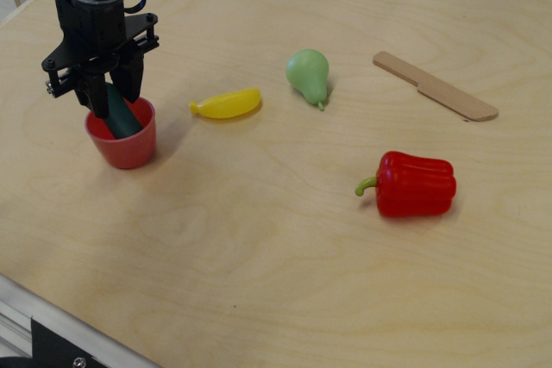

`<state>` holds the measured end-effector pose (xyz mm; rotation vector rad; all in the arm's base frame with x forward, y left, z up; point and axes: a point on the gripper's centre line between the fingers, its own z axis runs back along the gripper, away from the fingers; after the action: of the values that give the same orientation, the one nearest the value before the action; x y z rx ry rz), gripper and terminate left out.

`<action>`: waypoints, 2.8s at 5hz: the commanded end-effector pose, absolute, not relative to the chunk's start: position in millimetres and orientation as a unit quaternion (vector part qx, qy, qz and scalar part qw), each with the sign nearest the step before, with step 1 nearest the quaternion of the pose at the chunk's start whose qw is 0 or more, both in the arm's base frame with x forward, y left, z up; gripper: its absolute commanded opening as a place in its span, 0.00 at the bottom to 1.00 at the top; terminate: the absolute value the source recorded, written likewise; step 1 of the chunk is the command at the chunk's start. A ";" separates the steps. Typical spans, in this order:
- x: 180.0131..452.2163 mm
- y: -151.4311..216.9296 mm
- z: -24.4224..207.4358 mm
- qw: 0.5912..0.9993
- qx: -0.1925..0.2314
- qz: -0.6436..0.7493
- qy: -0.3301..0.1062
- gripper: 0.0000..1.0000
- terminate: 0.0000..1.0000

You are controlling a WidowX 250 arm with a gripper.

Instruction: Take cucumber out of cup

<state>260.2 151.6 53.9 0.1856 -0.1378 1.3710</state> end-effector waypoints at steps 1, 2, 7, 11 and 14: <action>265.6 124.6 105.8 0.774 0.114 0.612 -0.113 0.00 0.00; 268.7 117.4 124.5 0.780 0.110 0.602 -0.128 0.00 0.00; 257.3 -21.6 69.6 0.880 0.008 0.472 -0.057 0.00 0.00; 256.0 -27.2 36.6 0.897 0.013 0.442 -0.016 1.00 0.00; 263.8 -22.3 79.4 0.896 0.033 0.439 -0.051 1.00 0.00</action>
<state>274.6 -10.5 59.9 0.1028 -0.0537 0.9011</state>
